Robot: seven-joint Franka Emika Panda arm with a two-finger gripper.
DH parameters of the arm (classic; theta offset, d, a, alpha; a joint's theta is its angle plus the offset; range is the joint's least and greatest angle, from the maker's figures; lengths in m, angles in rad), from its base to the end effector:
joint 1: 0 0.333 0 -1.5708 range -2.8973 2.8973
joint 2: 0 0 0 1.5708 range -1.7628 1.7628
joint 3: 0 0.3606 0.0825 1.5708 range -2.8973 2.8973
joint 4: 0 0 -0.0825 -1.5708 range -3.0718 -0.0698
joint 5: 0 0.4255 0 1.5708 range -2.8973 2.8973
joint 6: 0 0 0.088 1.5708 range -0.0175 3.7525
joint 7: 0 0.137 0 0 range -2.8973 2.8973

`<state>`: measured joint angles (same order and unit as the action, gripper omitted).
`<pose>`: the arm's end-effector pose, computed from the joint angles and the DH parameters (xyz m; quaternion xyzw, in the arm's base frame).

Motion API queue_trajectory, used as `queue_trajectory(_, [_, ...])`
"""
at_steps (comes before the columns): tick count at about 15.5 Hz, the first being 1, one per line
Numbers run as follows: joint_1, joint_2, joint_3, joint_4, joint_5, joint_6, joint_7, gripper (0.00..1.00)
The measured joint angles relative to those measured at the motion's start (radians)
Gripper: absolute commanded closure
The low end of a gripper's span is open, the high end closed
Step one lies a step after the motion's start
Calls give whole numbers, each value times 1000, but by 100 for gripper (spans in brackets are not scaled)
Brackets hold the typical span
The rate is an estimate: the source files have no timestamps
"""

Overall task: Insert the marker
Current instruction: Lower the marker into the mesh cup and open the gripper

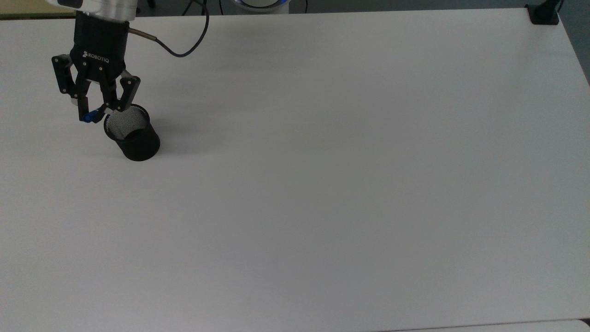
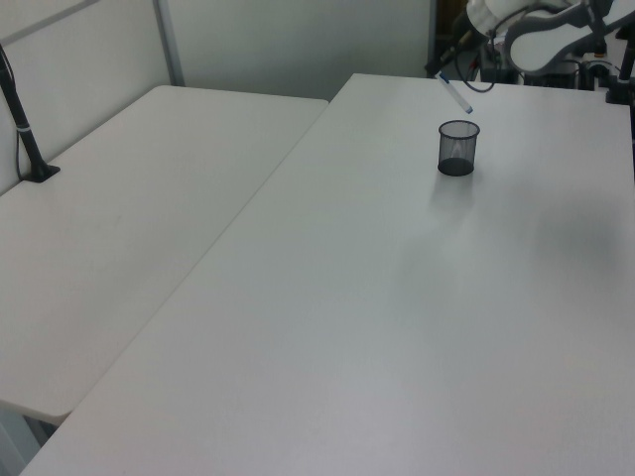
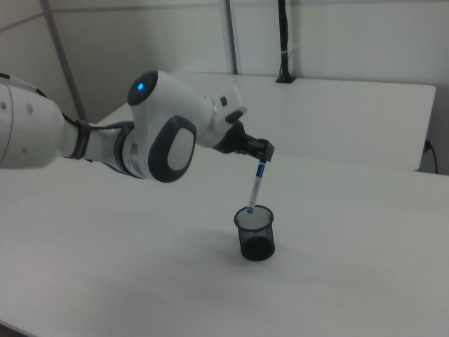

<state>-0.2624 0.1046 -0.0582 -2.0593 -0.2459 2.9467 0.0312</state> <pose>0.6471 -0.1984 0.4771 0.9211 -0.0586 0.3643 0.1244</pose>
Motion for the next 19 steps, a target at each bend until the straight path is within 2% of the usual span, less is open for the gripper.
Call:
queue_trajectory(7, [-7, 27, -9, -45, 0, 53, -9, 98])
queue_trajectory(8, [-7, 37, -8, -48, 0, 60, -9, 88])
queue_trajectory(9, [-6, 50, -8, -48, 0, 66, -9, 73])
queue_trajectory(12, [-6, 72, -7, -48, 0, 88, -9, 63])
queue_trajectory(13, [-6, 72, -7, -46, 1, 90, -5, 57])
queue_trajectory(14, [-6, 71, -7, -43, 3, 90, 2, 49])
queue_trajectory(17, [-4, 67, -7, -29, 5, 90, 50, 15])
queue_trajectory(19, [-2, 62, -6, -17, 6, 90, 95, 0])
